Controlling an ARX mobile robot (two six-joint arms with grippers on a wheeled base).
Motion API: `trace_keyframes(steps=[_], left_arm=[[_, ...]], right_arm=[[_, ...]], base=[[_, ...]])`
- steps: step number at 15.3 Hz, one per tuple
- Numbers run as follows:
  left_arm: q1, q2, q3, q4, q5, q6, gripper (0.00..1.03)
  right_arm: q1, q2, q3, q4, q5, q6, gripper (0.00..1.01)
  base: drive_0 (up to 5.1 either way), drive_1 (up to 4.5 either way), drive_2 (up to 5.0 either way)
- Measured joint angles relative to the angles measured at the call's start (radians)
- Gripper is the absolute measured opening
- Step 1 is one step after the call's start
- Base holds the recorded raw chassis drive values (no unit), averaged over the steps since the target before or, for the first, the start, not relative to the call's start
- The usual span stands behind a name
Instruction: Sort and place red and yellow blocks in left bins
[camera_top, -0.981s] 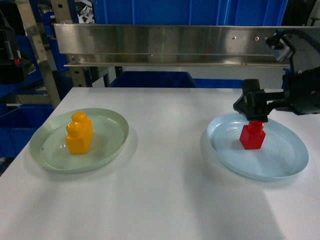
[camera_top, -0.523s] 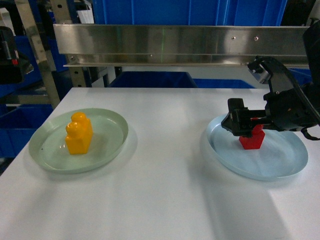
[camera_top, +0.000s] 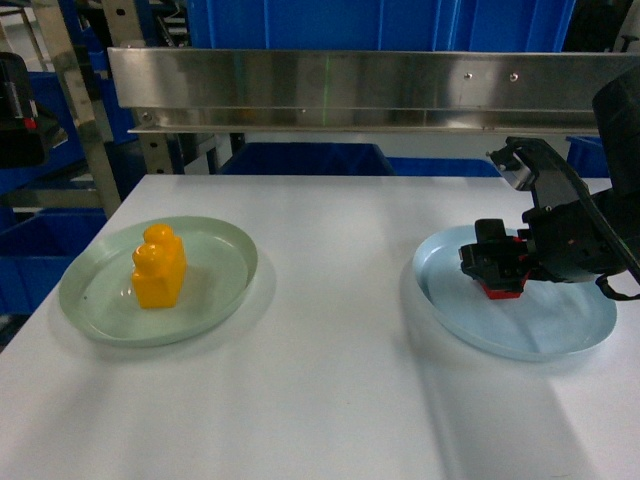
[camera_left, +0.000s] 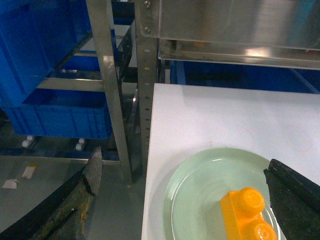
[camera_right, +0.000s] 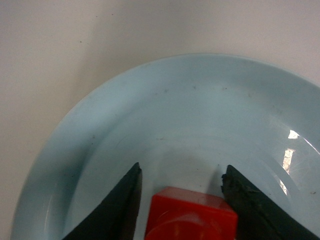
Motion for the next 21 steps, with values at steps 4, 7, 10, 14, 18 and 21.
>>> trace_keyframes(steps=[4,7,10,14,18,21], left_arm=[[0.000,0.000,0.000,0.000,0.000,0.000,0.98],[0.000,0.000,0.000,0.000,0.000,0.000,0.98],[0.000,0.000,0.000,0.000,0.000,0.000,0.98],[0.000,0.000,0.000,0.000,0.000,0.000,0.98],[0.001,0.000,0.000,0.000,-0.002,0.000,0.98],[0.001,0.000,0.000,0.000,0.000,0.000,0.98]], right_arm=[[-0.008,-0.073,-0.082,0.065,0.000,0.019,0.29],[-0.048,-0.420,-0.256,0.164,0.022,0.030,0.29],[-0.126,-0.918,-0.504,0.020,0.048,0.026,0.29],[-0.124,-1.301,-0.627,-0.233,0.041,0.011,0.29],[-0.150,-1.282,-0.673,-0.209,0.043,-0.033,0.29],[-0.151,-1.286,-0.675,-0.209,0.045,-0.056,0.29]], base=[[0.0,0.00,0.0],[0.0,0.00,0.0],[0.0,0.00,0.0],[0.0,0.00,0.0],[0.0,0.00,0.0],[0.0,0.00,0.0]])
